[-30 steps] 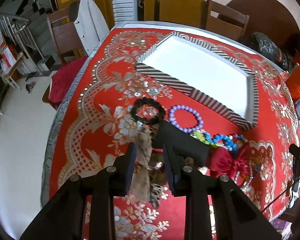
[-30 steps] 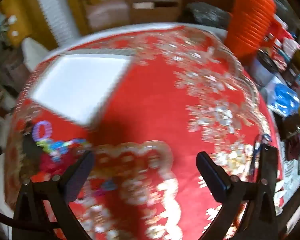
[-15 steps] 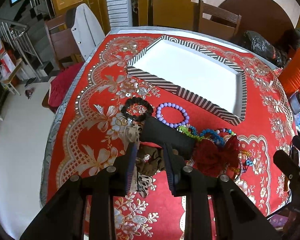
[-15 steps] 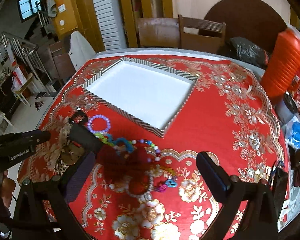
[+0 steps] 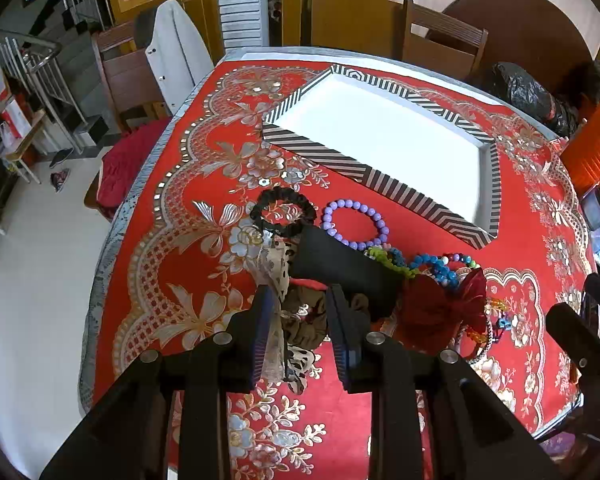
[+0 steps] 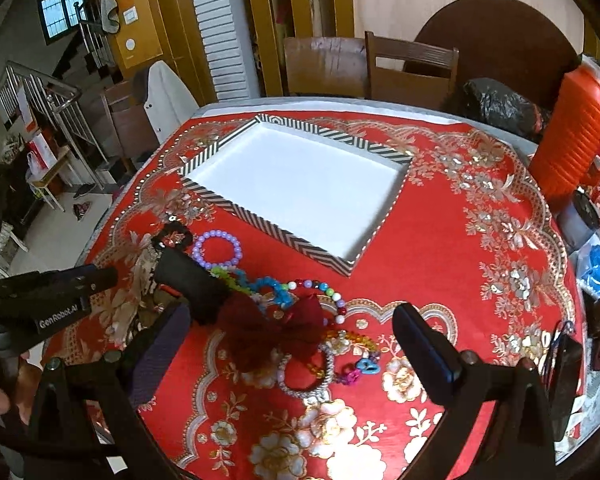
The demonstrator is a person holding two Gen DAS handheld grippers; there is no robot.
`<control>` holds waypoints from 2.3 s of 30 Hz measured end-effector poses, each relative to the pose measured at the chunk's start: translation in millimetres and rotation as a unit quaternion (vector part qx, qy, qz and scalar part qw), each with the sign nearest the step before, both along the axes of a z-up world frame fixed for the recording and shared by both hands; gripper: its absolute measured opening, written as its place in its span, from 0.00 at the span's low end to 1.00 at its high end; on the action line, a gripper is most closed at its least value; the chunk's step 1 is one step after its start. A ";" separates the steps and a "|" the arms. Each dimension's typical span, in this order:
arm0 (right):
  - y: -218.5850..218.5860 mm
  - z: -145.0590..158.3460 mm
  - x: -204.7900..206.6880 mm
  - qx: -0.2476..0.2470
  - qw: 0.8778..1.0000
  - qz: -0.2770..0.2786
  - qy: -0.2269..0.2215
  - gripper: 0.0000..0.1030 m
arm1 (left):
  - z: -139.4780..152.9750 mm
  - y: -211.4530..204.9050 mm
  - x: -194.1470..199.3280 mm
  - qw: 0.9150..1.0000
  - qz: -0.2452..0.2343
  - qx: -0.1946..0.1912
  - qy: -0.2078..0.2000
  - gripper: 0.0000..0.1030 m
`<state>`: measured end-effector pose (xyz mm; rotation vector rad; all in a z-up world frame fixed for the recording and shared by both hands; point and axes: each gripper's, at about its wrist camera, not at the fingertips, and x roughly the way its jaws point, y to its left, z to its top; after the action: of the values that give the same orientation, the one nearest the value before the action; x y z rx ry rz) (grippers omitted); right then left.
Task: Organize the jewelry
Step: 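Close the left gripper on the beige lace scrunchie in the jewelry pile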
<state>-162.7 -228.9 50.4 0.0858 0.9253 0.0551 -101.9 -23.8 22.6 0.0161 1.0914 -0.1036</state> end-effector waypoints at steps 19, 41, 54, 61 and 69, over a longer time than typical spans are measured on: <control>15.9 4.2 9.2 -0.024 0.999 0.020 -0.003 1.00 | 3.9 4.4 6.4 1.000 0.007 -0.003 -0.004 0.14; 10.6 -1.0 7.5 -0.016 1.000 0.019 0.001 1.00 | 2.5 -0.2 4.7 1.000 0.007 -0.001 0.000 0.14; 4.7 -3.6 8.9 -0.003 1.000 0.014 0.007 1.00 | 0.5 0.4 4.5 1.000 0.009 0.000 0.001 0.14; 3.2 -6.4 11.1 -0.001 1.000 0.013 0.018 1.00 | -1.0 0.0 5.7 1.000 0.010 0.002 0.004 0.14; 3.6 -6.4 13.2 -0.004 1.000 0.015 0.018 1.00 | -2.3 -0.2 6.8 1.000 0.010 0.002 0.004 0.14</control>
<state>-149.5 -225.3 44.0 0.0649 0.9622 0.0776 -95.0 -24.0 20.3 0.0086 1.0987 -0.0838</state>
